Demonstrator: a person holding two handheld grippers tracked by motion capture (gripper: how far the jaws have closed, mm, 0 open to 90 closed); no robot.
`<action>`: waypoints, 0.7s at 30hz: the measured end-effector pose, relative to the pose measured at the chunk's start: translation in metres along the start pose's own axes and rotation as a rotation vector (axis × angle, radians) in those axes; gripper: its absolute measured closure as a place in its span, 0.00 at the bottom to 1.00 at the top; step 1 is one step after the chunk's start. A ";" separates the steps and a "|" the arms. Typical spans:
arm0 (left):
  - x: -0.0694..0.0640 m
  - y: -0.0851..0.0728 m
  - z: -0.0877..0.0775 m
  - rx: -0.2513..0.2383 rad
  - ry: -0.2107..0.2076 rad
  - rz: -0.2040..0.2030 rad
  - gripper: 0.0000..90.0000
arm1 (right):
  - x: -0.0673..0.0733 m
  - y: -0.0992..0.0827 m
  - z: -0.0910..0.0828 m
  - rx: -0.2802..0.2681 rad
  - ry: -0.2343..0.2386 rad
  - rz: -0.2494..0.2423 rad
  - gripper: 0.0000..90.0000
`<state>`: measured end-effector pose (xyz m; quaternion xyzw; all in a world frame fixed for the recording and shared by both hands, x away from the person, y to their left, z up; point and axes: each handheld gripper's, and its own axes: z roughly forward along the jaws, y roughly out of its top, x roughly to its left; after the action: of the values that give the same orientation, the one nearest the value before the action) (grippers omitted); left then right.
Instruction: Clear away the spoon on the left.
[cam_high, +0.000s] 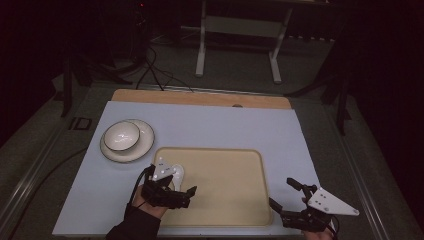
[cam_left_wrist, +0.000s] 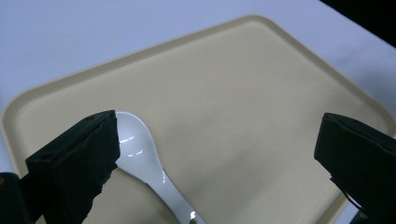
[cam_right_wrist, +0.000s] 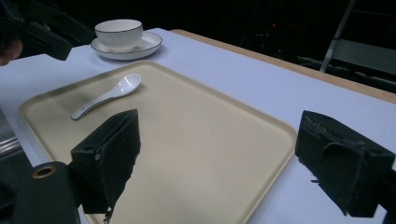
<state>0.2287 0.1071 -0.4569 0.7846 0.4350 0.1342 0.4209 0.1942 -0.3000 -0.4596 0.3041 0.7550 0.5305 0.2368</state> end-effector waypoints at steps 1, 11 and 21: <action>0.002 0.001 -0.001 0.001 -0.017 0.001 0.01 | 0.000 0.000 0.000 0.001 0.000 -0.001 0.16; 0.019 0.008 -0.020 -0.057 -0.087 0.029 0.01 | 0.000 -0.001 0.001 0.008 -0.005 0.005 0.16; 0.035 0.007 -0.040 -0.112 -0.103 0.090 0.01 | -0.001 -0.001 0.004 0.016 -0.011 0.011 0.16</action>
<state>0.2300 0.1548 -0.4329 0.7844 0.3689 0.1363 0.4796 0.1973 -0.2984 -0.4617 0.3129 0.7562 0.5241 0.2358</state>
